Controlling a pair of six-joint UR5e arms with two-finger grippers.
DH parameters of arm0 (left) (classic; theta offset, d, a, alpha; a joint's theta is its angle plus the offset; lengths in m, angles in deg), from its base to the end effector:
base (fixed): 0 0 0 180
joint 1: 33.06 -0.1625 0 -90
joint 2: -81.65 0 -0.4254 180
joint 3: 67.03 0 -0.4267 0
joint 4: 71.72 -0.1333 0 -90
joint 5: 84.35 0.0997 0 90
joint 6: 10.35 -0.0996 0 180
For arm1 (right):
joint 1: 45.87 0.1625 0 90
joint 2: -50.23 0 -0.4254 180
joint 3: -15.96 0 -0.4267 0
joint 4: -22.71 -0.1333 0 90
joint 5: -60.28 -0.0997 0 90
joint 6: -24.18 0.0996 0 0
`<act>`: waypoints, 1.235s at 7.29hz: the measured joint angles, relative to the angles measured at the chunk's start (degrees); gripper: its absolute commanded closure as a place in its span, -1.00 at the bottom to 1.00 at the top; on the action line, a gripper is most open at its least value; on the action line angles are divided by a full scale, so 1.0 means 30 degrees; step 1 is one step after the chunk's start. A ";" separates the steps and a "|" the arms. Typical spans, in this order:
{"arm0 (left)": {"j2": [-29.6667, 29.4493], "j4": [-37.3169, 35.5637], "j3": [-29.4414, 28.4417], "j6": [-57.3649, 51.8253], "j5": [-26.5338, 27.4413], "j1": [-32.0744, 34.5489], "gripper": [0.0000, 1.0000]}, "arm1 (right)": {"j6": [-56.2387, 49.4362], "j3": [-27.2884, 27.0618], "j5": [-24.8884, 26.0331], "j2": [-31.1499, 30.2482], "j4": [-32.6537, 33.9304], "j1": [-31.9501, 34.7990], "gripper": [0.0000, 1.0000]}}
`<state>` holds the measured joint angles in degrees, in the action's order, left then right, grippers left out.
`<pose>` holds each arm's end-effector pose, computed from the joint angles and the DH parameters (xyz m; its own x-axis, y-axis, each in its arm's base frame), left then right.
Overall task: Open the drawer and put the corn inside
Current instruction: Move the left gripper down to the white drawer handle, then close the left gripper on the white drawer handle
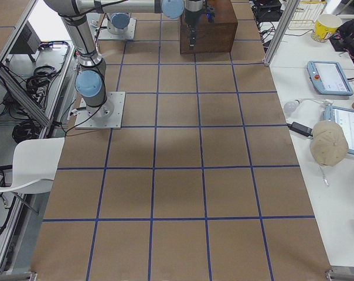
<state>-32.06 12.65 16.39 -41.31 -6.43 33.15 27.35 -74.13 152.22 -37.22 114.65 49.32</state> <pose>0.1240 -0.6635 0.3110 -0.9562 0.0903 0.2784 0.1127 0.9915 0.0655 0.1786 -0.5297 0.4671 -0.9988 -0.0356 0.0345 -0.0353 0.9993 0.0103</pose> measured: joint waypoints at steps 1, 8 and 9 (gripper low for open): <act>-0.0072 -0.0072 0.0078 0.0051 -0.0039 0.0007 -1.00 | 0.0000 0.0000 0.0000 0.0000 0.0000 0.0000 -1.00; -0.0384 -0.0574 0.0713 0.0648 -0.1156 0.0020 -1.00 | 0.0000 0.0000 0.0000 0.0000 0.0000 0.0000 -1.00; -0.0437 -0.0699 0.0745 0.0648 -0.1158 0.0019 -1.00 | 0.0000 0.0000 0.0000 0.0000 0.0000 0.0000 -1.00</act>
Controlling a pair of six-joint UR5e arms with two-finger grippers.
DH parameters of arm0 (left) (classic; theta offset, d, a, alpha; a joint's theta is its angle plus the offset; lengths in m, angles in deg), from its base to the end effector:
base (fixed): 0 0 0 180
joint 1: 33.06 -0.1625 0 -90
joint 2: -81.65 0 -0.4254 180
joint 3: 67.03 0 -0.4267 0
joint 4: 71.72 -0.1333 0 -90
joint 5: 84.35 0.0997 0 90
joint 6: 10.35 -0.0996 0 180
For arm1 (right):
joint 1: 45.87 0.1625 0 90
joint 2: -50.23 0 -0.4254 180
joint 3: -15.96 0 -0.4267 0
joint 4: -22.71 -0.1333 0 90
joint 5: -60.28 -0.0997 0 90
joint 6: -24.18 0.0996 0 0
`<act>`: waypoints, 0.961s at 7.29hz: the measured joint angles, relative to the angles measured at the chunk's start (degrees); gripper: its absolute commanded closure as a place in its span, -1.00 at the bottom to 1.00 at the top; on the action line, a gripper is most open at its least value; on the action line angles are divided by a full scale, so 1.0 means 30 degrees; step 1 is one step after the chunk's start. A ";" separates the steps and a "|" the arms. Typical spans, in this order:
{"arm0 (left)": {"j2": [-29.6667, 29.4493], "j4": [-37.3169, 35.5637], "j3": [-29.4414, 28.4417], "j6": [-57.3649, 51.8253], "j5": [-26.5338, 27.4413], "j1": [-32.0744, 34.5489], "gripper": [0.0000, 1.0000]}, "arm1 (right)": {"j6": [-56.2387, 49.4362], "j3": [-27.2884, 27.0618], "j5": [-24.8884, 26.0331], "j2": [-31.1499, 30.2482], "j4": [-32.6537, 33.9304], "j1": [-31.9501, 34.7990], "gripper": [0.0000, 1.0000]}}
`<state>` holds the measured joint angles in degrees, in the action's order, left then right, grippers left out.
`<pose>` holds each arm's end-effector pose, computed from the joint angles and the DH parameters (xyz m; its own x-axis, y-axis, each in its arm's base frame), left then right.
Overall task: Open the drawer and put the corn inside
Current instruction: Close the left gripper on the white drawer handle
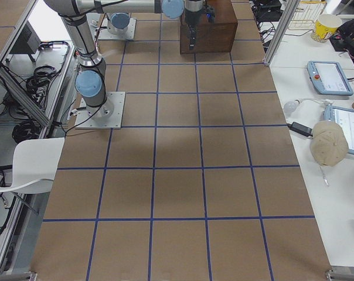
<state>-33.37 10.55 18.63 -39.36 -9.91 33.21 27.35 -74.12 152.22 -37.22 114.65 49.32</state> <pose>0.1170 -0.6638 0.2814 -0.9403 0.0455 0.3373 0.0730 0.9949 0.0692 0.1786 -0.5297 0.4672 -0.9988 -0.0356 0.0345 -0.0353 0.9993 0.0102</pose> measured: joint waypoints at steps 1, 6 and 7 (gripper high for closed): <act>-0.0032 -0.0057 0.0032 0.0001 0.0000 0.0000 -1.00 | 0.0000 0.0000 0.0000 0.0000 0.0000 -0.0001 -1.00; -0.0424 -0.0483 0.0125 0.0001 -0.0001 -0.0016 -1.00 | 0.0000 0.0000 0.0000 0.0000 0.0001 0.0000 -1.00; -0.0435 -0.0508 0.0126 0.0008 0.0000 -0.0025 -1.00 | 0.0000 0.0000 0.0000 0.0000 0.0000 0.0000 -1.00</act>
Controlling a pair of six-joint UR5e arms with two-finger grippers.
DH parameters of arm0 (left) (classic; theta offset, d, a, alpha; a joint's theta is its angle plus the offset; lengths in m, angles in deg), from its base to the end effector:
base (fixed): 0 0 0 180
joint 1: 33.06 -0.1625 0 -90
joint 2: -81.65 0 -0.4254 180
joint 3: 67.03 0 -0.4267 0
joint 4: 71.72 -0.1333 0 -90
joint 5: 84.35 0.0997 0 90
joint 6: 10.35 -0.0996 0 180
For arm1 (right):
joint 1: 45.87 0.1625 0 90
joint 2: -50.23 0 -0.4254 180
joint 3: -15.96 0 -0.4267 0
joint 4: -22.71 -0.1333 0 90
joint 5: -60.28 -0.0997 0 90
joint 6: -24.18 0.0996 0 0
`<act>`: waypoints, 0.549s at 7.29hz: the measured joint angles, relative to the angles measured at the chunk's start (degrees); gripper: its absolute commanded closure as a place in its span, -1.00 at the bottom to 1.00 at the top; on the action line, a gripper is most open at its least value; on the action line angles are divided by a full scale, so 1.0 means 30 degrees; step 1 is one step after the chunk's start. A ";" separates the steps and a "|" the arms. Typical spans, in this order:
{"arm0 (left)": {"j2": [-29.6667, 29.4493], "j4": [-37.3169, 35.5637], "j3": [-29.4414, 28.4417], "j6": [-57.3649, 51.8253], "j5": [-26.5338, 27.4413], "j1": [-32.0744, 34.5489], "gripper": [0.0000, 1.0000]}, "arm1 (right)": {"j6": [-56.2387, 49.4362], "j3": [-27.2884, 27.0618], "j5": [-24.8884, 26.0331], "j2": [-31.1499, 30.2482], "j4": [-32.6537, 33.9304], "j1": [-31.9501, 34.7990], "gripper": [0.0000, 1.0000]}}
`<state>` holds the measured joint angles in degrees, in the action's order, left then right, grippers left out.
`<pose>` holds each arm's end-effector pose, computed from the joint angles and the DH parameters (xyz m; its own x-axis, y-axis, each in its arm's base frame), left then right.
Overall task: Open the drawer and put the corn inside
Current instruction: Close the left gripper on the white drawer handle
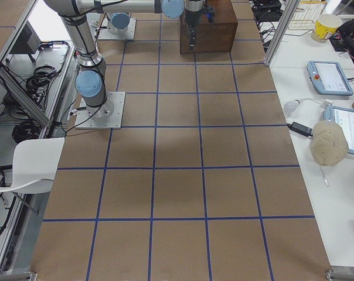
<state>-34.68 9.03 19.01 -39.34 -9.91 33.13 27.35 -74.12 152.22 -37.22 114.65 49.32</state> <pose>0.1195 -0.6671 0.2653 -0.9400 0.0429 0.3385 0.0713 0.9949 0.0719 0.1786 -0.5297 0.4672 -0.9988 -0.0356 0.0345 -0.0353 0.9993 0.0102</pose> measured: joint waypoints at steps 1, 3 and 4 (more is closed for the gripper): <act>-0.0008 -0.0034 0.0001 0.0012 0.0007 -0.0001 -1.00 | 0.0000 0.0000 0.0000 0.0000 0.0000 0.0000 -1.00; -0.0011 -0.0327 0.0015 -0.0009 0.0070 -0.0022 -1.00 | 0.0000 0.0000 0.0000 0.0000 0.0000 0.0000 -1.00; -0.0012 -0.0530 0.0010 0.0016 0.0099 -0.0051 -1.00 | 0.0000 0.0000 0.0000 0.0000 0.0000 0.0000 -1.00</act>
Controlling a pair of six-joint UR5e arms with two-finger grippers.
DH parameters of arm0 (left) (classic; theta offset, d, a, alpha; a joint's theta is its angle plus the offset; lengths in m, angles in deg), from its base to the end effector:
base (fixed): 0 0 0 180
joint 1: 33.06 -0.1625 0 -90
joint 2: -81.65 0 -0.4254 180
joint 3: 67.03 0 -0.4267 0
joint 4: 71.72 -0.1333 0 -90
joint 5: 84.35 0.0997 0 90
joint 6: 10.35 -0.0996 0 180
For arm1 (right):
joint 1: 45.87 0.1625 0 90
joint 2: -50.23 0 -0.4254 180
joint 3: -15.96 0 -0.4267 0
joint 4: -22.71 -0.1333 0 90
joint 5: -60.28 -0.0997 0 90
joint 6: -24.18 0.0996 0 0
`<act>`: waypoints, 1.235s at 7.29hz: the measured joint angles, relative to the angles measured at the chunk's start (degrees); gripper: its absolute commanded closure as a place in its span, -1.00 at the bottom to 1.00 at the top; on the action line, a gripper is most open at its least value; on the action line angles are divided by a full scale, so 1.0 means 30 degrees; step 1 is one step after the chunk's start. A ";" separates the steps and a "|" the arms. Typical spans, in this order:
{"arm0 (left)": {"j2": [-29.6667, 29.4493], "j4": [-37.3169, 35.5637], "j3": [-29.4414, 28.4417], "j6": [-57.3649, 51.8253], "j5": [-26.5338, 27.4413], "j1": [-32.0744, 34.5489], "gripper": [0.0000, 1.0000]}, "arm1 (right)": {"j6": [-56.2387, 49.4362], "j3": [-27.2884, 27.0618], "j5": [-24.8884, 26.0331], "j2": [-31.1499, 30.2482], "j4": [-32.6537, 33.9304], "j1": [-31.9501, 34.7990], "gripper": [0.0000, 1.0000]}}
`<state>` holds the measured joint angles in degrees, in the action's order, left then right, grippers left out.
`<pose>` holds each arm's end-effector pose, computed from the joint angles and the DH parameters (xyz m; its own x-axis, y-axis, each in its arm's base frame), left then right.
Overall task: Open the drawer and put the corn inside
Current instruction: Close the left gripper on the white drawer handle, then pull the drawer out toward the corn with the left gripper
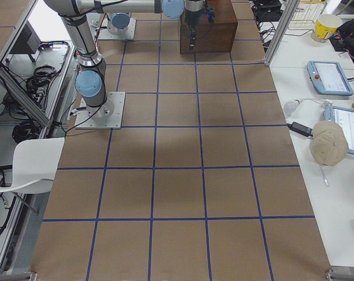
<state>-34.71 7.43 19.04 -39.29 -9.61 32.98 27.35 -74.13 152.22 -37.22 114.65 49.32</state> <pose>0.1229 -0.6694 0.2667 -0.9453 0.0481 0.3228 0.0681 0.9964 0.0509 0.1786 -0.5297 0.4671 -0.9988 -0.0356 0.0345 -0.0353 0.9993 0.0103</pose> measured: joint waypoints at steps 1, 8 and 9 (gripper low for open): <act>-0.0001 -0.0225 -0.0006 0.0089 0.0011 -0.0023 -1.00 | 0.0000 -0.0001 0.0000 0.0000 -0.0001 0.0000 -1.00; -0.0148 -0.0767 -0.0022 0.0158 0.0126 -0.0963 -1.00 | 0.0000 0.0000 0.0000 0.0000 -0.0001 0.0000 -1.00; -0.0197 -0.0815 -0.0033 0.0158 0.0167 -0.1288 -1.00 | 0.0000 0.0000 0.0000 0.0000 0.0000 0.0000 -1.00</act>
<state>-35.30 4.99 18.94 -38.81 -9.11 29.11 27.35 -74.12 152.22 -37.22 114.65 49.32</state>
